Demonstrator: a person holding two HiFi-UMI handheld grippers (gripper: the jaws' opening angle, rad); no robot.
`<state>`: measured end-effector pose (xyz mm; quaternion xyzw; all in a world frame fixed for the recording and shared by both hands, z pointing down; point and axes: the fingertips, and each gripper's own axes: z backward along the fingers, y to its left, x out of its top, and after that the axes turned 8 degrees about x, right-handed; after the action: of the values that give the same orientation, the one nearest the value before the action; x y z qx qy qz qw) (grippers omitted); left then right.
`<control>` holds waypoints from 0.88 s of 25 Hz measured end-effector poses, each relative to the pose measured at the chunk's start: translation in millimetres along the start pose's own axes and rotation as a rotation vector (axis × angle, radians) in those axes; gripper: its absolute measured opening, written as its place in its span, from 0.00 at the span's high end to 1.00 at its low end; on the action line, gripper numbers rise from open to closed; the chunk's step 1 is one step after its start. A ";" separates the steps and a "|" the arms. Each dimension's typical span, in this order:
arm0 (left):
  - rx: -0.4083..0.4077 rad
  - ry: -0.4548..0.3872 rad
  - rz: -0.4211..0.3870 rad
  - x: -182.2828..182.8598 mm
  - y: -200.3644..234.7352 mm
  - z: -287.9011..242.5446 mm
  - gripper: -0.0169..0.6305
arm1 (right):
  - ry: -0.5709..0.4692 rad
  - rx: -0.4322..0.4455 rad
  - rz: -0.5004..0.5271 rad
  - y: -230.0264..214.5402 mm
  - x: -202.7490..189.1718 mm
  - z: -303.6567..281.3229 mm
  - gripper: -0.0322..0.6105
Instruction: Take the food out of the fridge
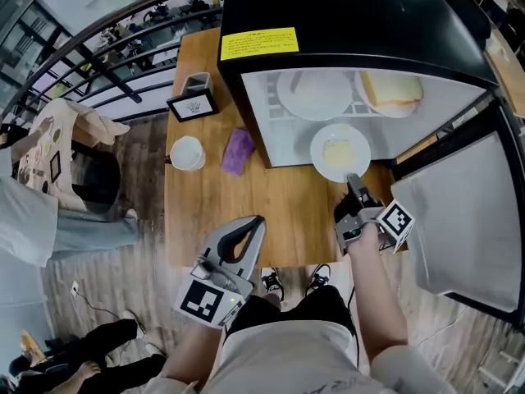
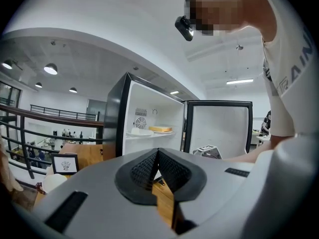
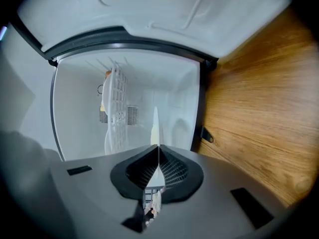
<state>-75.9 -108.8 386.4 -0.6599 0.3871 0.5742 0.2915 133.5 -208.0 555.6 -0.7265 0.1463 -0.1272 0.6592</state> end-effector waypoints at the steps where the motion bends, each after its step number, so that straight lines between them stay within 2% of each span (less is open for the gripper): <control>1: -0.010 -0.004 -0.003 1.6 -3.5 1.2 0.96 | -0.001 -0.002 0.005 0.8 -1.5 9.0 0.91; 5: -0.048 -0.011 -0.009 5.0 -17.6 3.8 0.96 | -0.016 -0.012 0.033 1.3 -4.8 43.8 0.91; 12: -0.131 -0.001 -0.016 0.6 -48.4 -4.0 0.96 | -0.026 -0.043 0.020 -20.1 -11.0 98.7 0.91; 22: -0.206 0.024 -0.030 -4.6 -93.1 -10.4 0.96 | -0.073 -0.158 0.030 -83.2 -1.7 165.9 0.91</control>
<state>8.2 -67.3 387.1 -0.6989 0.3194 0.5987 0.2261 198.3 -47.3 622.0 -0.7782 0.1424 -0.0788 0.6065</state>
